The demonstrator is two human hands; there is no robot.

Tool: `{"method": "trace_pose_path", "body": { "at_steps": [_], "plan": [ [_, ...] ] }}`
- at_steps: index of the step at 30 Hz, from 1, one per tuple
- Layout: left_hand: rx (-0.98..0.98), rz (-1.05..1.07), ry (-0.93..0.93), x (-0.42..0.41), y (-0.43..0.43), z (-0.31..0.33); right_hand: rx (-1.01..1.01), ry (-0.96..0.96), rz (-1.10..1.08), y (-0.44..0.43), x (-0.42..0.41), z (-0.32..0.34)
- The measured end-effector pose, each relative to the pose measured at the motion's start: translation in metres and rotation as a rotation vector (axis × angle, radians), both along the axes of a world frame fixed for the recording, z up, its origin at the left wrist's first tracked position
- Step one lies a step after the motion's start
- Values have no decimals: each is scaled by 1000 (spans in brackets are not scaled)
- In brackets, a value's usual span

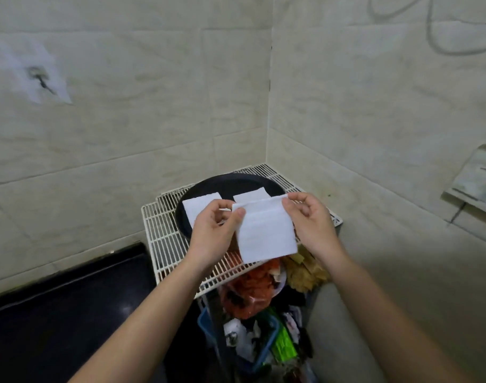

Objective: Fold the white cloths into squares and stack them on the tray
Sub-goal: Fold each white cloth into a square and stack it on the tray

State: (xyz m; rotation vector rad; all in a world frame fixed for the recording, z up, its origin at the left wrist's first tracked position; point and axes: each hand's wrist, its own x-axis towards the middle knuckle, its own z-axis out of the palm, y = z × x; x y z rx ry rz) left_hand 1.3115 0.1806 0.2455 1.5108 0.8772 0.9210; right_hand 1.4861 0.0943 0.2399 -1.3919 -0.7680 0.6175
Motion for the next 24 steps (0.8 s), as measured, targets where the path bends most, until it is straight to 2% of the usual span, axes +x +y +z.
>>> {"method": "trace_pose_path", "body": {
  "at_steps": [4, 9, 16, 20, 24],
  "plan": [
    [-154, 118, 34, 42, 12, -2, -164, 162, 152, 27, 53, -2],
    [-280, 234, 73, 78, 47, -13, -265, 142, 331, 63, 93, -12],
    [-406, 245, 115, 123, 120, -31, -325, 156, 248, 140, 129, -41],
    [-343, 242, 226, 137, 158, -50, -375, 111, 223, 181, 143, -56],
    [-263, 231, 378, 139, 179, -64, -440, -24, 189, 208, 149, -68]
  ]
}}
